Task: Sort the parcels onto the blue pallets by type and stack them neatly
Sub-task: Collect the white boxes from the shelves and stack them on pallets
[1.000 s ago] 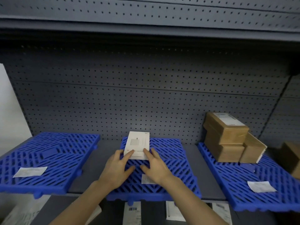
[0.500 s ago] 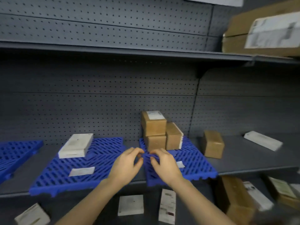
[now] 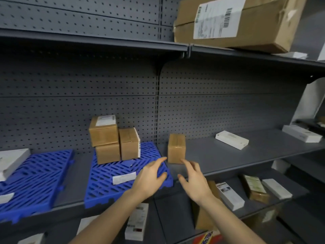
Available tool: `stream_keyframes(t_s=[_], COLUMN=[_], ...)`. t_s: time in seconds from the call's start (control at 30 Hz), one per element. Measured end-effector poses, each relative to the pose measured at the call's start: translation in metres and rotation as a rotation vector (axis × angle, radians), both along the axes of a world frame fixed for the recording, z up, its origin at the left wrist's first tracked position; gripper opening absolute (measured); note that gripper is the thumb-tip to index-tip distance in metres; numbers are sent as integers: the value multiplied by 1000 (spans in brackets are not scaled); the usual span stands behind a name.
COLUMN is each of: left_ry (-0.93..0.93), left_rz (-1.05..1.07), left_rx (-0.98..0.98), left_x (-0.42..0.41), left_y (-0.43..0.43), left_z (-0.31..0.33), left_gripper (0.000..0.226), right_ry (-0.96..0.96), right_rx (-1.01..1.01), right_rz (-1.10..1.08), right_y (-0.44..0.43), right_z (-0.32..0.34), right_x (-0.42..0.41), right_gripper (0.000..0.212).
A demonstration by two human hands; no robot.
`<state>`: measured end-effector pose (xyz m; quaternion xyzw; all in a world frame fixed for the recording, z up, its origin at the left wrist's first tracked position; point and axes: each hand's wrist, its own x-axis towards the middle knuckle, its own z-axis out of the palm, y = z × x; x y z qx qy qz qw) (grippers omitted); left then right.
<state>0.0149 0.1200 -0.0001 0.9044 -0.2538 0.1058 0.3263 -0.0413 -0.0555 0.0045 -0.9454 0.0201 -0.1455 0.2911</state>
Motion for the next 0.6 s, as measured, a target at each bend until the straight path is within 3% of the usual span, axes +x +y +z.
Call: stream_keyframes(t_s=[0.2, 0.43, 0.6], left_ry=[-21, 86, 36], left_rz=[26, 77, 117], left_rx=[-52, -50, -130], left_x=[59, 111, 122], left_y=[-48, -83, -79], left_z=[-9, -21, -4], left_gripper=[59, 72, 69], right_ry=[43, 122, 24], right_rx=[23, 48, 162], right_rz=[30, 136, 212], right_y=[-43, -69, -62], right_z=[-10, -10, -3], right_x=[52, 125, 148], right_gripper=[63, 70, 72])
